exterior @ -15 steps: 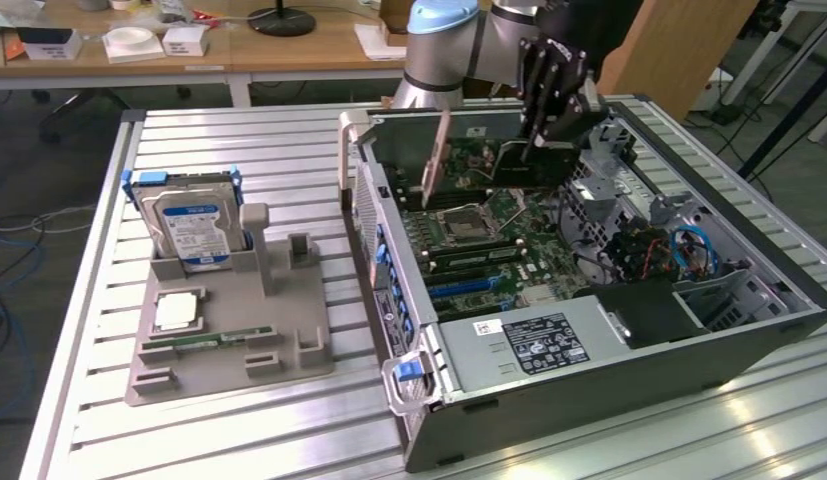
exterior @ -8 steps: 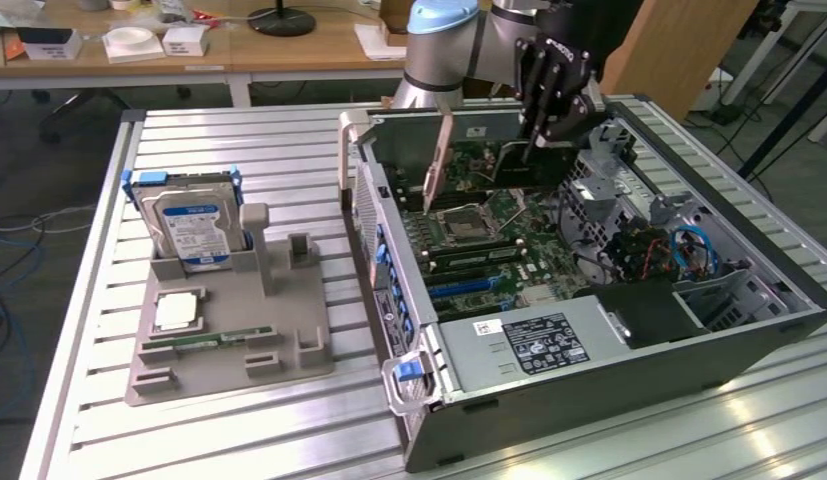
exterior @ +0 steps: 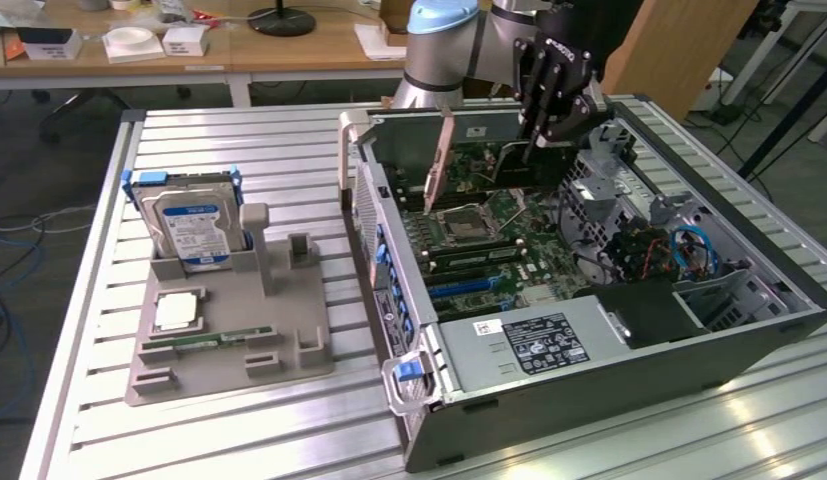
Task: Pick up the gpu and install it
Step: 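Insert the gpu into the slot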
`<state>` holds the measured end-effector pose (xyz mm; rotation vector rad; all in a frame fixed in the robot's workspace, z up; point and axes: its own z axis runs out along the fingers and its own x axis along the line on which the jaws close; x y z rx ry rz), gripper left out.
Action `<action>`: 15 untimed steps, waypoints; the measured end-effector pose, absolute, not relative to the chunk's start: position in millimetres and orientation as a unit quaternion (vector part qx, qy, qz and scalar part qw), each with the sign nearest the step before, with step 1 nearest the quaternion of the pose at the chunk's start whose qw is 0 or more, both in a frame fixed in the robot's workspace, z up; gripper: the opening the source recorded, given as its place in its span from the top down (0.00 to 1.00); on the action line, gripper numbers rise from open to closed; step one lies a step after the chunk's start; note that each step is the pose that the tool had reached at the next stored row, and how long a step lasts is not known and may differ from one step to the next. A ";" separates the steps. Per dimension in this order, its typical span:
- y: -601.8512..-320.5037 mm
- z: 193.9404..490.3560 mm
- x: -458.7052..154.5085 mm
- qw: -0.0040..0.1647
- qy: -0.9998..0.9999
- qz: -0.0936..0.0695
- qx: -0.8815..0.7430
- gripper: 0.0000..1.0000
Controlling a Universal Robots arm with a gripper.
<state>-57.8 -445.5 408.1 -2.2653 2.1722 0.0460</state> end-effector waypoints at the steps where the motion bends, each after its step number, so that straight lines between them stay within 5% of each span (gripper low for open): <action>1: -445.5 408.1 -57.7 0.001 0.692 0.015 -0.722 0.74; 15: -445.4 406.7 -57.7 0.002 0.694 0.014 -0.720 0.74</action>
